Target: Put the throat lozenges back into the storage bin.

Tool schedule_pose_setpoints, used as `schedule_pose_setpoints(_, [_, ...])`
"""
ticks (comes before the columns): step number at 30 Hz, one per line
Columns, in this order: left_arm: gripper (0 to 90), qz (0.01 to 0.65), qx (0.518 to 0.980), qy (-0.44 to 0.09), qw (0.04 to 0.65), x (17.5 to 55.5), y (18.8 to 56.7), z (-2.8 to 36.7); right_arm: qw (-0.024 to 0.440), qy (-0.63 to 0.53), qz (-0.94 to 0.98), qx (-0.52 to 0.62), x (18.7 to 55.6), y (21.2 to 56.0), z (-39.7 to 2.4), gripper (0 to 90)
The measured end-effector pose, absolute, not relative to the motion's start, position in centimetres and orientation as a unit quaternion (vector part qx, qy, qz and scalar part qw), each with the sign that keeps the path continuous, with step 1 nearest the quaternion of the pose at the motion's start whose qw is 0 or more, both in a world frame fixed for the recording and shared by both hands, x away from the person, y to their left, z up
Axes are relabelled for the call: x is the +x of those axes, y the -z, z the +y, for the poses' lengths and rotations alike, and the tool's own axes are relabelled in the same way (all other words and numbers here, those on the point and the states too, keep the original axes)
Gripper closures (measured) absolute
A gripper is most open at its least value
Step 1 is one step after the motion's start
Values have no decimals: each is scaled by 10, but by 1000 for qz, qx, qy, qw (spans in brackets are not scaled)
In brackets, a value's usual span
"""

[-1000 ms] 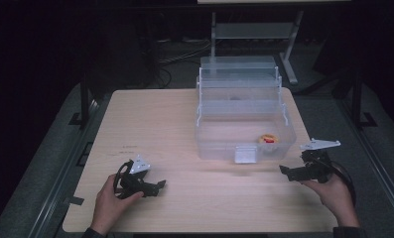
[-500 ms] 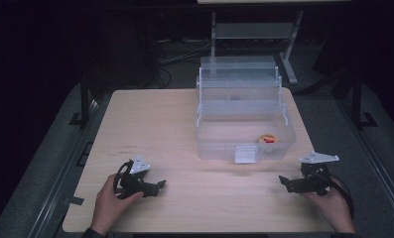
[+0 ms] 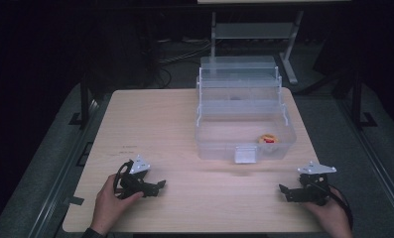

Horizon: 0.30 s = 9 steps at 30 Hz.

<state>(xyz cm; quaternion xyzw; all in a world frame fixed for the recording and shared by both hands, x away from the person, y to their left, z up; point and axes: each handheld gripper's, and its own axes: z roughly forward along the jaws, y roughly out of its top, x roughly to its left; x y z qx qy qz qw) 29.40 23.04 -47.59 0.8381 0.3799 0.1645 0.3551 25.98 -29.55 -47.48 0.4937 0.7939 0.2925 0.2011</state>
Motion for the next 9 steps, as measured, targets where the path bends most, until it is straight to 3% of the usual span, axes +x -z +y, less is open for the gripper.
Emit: schedule_pose_setpoints(9, [109, 380, 838, -165, 355, 294, 476, 230, 193, -318, 785, 496, 259, 481, -298, 15])
